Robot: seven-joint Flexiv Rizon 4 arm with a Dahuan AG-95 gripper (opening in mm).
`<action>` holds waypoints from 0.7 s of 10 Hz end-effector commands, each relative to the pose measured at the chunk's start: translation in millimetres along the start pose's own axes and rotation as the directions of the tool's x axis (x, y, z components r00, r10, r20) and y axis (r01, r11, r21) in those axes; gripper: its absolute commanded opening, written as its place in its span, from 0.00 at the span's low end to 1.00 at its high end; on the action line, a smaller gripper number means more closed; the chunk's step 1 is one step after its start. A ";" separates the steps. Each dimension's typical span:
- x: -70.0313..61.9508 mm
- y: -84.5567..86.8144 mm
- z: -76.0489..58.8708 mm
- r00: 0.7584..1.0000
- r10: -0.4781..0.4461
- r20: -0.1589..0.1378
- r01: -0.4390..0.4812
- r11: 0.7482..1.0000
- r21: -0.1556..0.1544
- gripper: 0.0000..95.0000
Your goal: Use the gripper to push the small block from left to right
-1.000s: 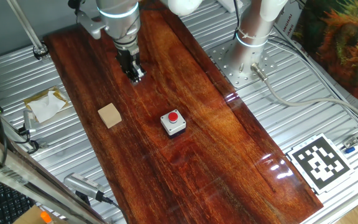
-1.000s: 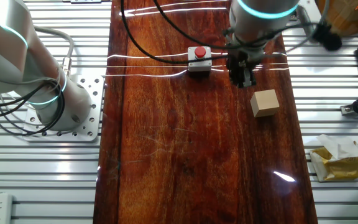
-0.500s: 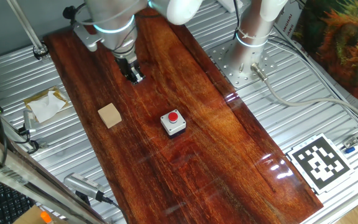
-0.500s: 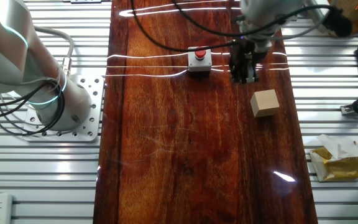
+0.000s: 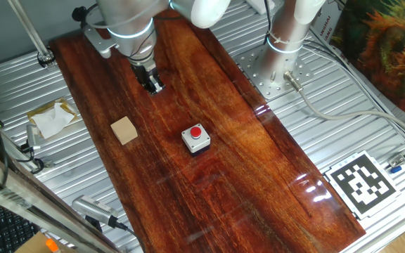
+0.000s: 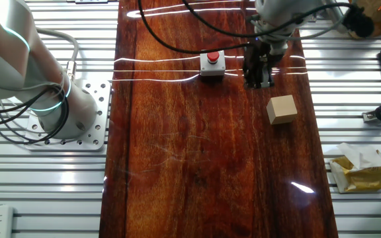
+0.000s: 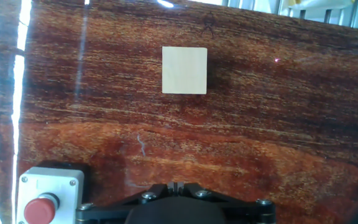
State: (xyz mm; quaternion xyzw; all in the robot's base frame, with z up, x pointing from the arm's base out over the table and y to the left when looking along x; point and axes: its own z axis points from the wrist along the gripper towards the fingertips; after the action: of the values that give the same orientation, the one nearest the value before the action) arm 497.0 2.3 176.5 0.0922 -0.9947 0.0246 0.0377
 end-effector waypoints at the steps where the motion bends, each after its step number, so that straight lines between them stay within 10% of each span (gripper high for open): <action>1: -1.0 -0.6 0.5 1.000 -0.003 -0.002 0.003 1.000 0.001 0.00; 4: -7.9 -3.1 2.3 1.000 -0.003 0.000 0.003 1.000 0.001 0.00; 7: -41.4 -10.2 -4.1 1.000 -0.004 0.000 0.004 1.000 0.005 0.00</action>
State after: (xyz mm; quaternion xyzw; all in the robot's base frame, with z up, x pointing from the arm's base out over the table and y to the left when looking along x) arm 546.7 1.2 177.3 0.0954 -0.9944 0.0256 0.0388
